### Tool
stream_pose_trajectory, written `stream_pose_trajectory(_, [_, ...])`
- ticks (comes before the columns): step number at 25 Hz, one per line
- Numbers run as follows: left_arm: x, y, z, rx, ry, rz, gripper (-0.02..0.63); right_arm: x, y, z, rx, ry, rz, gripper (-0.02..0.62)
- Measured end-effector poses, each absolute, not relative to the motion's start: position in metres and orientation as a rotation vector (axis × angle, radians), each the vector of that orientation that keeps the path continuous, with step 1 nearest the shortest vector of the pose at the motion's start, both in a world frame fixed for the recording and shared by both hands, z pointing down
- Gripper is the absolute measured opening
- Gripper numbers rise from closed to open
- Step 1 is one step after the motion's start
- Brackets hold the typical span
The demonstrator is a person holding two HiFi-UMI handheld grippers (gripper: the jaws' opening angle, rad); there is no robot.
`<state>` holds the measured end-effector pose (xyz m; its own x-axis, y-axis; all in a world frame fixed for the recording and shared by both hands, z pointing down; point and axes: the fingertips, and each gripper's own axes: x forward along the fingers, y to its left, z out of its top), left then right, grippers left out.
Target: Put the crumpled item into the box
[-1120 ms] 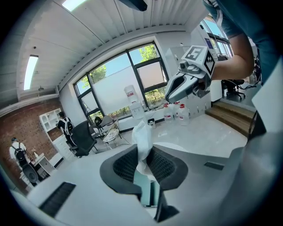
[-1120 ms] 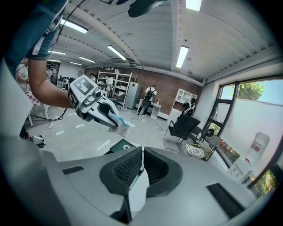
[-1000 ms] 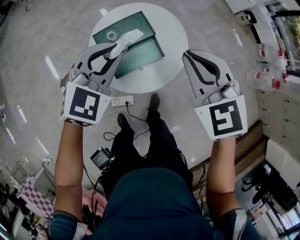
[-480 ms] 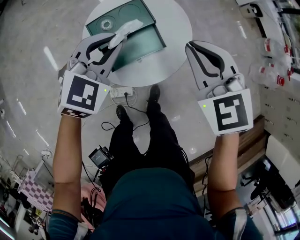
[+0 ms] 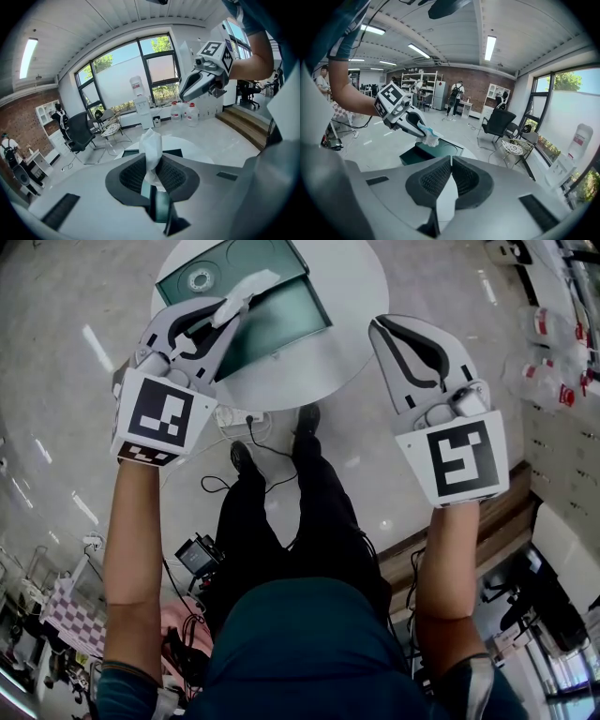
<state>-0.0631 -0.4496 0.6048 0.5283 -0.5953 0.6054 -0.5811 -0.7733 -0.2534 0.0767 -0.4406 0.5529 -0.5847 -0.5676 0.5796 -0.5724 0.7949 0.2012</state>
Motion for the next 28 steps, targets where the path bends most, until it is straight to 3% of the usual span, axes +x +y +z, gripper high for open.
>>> stream_pose_trajectory(15, [-0.05, -0.463, 0.644, -2.776, 0.989, -1.134, 0.082, 0.08, -0.47, 0.582, 0.84, -2.323, 0.056, 0.04])
stream_pose_trajectory(20, [-0.048, -0.458, 0.626, -2.782, 0.942, -1.124, 0.129, 0.076, -0.47, 0.565, 0.847, -2.329, 0.033, 0.04])
stream_pose_trajectory(28, [-0.063, -0.439, 0.553, -2.71, 0.944, -1.057, 0.129, 0.055, -0.452, 0.501, 0.876, -2.349, -0.057, 0.04])
